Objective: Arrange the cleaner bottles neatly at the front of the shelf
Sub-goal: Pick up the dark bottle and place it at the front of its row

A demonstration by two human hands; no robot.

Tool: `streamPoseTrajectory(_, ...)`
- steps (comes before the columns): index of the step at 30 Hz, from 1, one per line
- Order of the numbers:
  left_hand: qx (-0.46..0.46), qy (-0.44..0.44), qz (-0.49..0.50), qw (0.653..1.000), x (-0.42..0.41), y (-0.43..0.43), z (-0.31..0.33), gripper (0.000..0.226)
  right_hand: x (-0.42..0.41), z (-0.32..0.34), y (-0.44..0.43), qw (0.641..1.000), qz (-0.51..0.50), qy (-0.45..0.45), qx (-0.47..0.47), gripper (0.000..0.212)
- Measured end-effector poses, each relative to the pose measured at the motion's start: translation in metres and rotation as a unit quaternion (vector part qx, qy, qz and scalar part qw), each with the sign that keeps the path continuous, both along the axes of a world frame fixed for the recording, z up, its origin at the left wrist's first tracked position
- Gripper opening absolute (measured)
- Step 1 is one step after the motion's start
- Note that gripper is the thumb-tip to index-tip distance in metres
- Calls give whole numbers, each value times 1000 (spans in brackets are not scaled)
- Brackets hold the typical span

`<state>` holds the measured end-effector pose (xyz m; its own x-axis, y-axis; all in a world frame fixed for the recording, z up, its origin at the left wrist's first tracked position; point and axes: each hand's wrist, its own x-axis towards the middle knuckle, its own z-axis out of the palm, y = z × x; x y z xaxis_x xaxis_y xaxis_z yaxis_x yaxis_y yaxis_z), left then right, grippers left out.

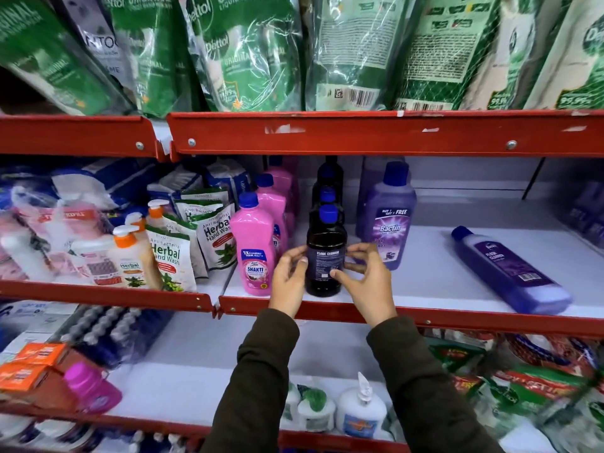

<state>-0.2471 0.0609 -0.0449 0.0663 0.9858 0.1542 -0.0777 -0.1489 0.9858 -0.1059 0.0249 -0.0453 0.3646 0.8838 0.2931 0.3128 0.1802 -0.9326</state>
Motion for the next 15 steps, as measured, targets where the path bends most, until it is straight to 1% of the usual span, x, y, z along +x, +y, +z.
streamPoseTrajectory(4,-2,-19,5,1000,-1,3,-2,30,-4,-8,1,998,-35,-42,11,46)
streamPoseTrajectory(6,-3,-22,-14,1000,-1,1,-2,29,-5,-10,1,999,-35,-36,11,43)
streamPoseTrajectory(7,-4,-22,-33,999,-1,1,-2,30,-5,-12,2,999,-26,-23,11,41)
streamPoseTrajectory(10,3,11,-95,995,-2,2,-1,46,-4,-12,1,999,10,31,0,38)
streamPoseTrajectory(13,5,37,-152,988,0,3,0,57,-3,-11,-3,994,79,66,-21,48)
streamPoseTrajectory(15,7,27,-147,989,3,4,-1,60,-2,-11,-5,992,104,59,-31,54)
